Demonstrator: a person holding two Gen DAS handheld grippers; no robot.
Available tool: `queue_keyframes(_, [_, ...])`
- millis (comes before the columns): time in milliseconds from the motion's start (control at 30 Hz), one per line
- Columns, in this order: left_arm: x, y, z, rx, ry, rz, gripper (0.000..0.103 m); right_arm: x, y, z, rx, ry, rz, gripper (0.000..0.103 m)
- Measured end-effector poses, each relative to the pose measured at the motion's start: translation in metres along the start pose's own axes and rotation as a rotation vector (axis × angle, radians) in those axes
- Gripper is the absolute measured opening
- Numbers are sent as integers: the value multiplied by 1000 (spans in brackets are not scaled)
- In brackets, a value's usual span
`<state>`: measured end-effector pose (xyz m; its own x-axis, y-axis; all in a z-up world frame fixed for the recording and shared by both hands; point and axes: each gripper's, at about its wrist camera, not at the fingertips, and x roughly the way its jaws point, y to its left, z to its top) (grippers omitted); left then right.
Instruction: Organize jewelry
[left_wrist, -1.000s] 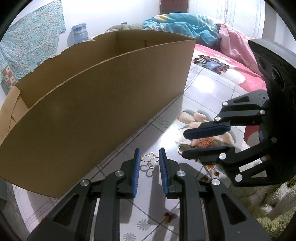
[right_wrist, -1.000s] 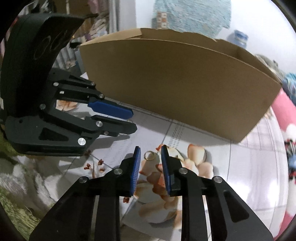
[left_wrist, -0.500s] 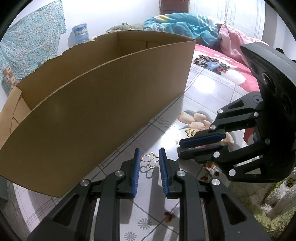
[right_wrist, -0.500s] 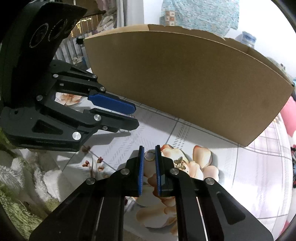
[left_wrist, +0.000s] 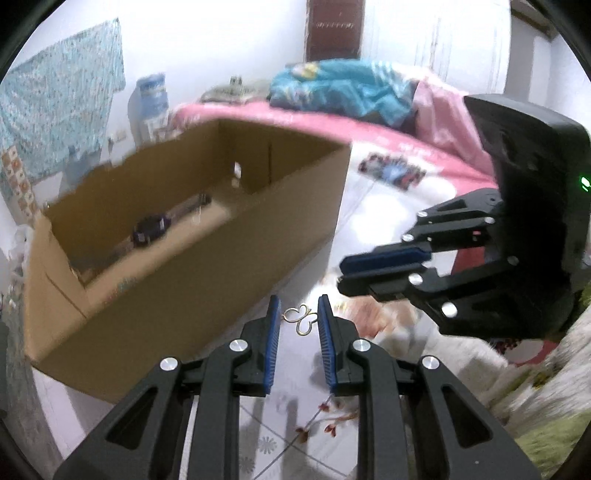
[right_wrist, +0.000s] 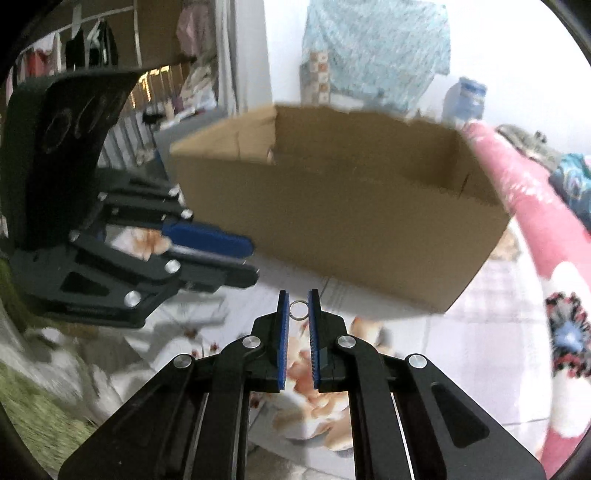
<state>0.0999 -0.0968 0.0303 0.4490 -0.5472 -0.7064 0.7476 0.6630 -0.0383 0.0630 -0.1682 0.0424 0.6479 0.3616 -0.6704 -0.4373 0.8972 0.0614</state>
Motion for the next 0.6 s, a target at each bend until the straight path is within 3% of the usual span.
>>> queue_keyframes(233, [-22, 6, 36, 51, -105, 30, 20, -23, -28, 36, 79, -168, -17, 8])
queue_keyframes(400, [-2, 27, 58, 27, -108, 65, 20, -1, -41, 45, 105, -173, -35, 8])
queue_keyframes(600, [37, 56, 74, -17, -42, 102, 20, 27, -52, 47, 141, -132, -73, 9])
